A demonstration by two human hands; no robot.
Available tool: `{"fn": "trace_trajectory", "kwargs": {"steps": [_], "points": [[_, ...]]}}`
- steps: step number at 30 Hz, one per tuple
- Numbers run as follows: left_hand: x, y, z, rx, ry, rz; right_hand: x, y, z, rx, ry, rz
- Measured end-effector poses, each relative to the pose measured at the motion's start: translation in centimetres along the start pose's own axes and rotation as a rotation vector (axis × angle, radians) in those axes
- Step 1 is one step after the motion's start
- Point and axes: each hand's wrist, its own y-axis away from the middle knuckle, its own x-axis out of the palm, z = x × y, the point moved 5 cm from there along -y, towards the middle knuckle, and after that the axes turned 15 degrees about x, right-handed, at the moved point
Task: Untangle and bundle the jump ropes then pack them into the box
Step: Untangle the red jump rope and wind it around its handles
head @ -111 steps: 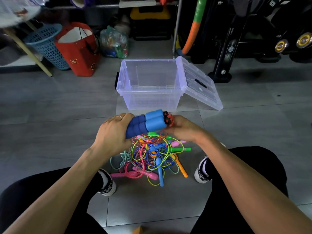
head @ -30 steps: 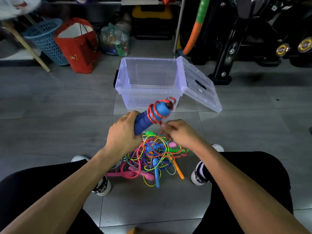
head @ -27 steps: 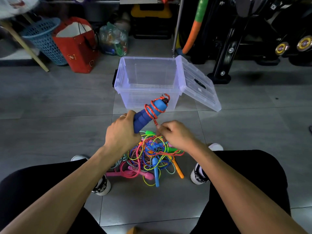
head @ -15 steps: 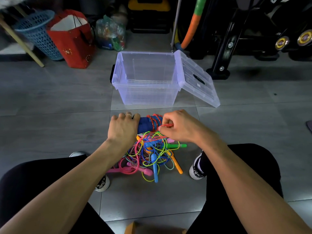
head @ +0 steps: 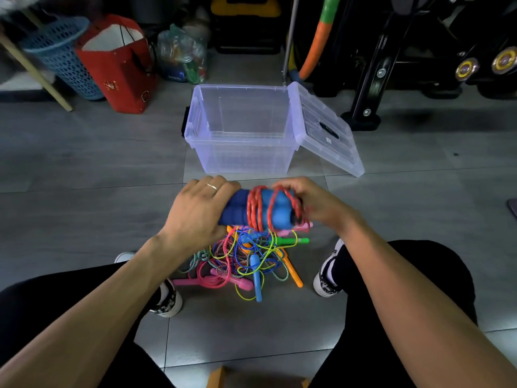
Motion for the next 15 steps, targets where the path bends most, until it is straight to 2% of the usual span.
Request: {"fn": "trace_trajectory", "kwargs": {"steps": [2,4,9,12,15], "points": [[-0.4,0.3,0.8,-0.162,0.065,-0.045,0.7,-0.1,-0.7,0.074,0.049,-0.026],[0.3,0.5,1.1,-0.259,0.032,0.032,1.8,-0.1,-0.8,0.118,0.204,-0.054],[3.0,1.5,1.8,-0.501,-0.102,0.478,4.3,1.2,0.5,0.005,0.767,-0.168],[4.5,2.3,1.9,-0.458,-0.210,0.658,5.1,2.1,2.0,-0.126,0.856,-0.243],[5.3,1.8,0.6,-0.268,-0.230,0.657,3.4,2.3,3.5,-0.161,0.762,-0.288]]}}
